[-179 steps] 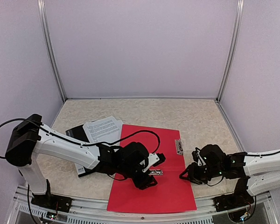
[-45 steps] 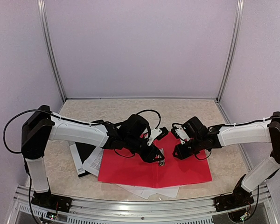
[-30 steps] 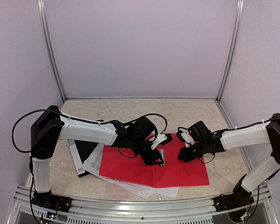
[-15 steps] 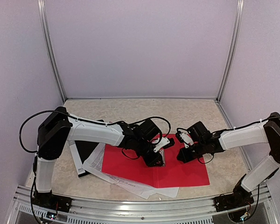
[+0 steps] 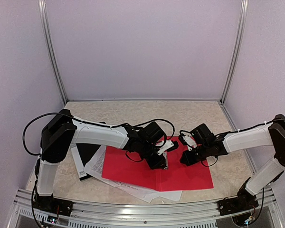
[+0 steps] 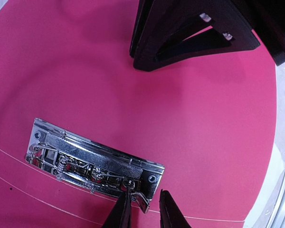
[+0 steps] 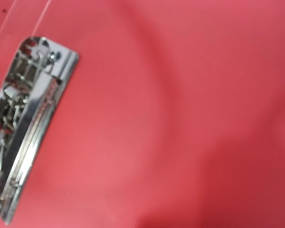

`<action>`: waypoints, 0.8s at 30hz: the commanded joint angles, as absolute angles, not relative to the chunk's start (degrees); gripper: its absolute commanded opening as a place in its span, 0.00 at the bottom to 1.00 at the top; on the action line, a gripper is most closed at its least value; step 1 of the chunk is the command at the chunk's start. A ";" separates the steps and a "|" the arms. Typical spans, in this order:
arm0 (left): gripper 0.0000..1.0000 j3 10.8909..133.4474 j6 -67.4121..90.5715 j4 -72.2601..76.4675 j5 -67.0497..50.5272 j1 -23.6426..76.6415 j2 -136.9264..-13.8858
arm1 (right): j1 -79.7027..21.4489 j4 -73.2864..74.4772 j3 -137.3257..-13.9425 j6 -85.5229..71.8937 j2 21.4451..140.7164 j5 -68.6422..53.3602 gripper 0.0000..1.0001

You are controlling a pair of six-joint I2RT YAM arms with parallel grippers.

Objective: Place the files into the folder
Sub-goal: Open the spring clip on the folder at the center of the board.

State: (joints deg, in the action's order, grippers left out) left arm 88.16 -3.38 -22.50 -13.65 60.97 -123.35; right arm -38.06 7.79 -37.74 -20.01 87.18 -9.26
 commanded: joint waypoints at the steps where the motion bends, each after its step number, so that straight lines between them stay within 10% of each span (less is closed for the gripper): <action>1: 0.19 89.74 -4.32 -22.88 -13.20 61.47 -124.90 | -37.53 7.87 -36.91 -19.42 87.52 -9.93 0.08; 24: 0.00 90.62 -3.96 -23.14 -12.59 62.21 -126.29 | -37.53 7.89 -36.90 -19.42 88.06 -10.28 0.07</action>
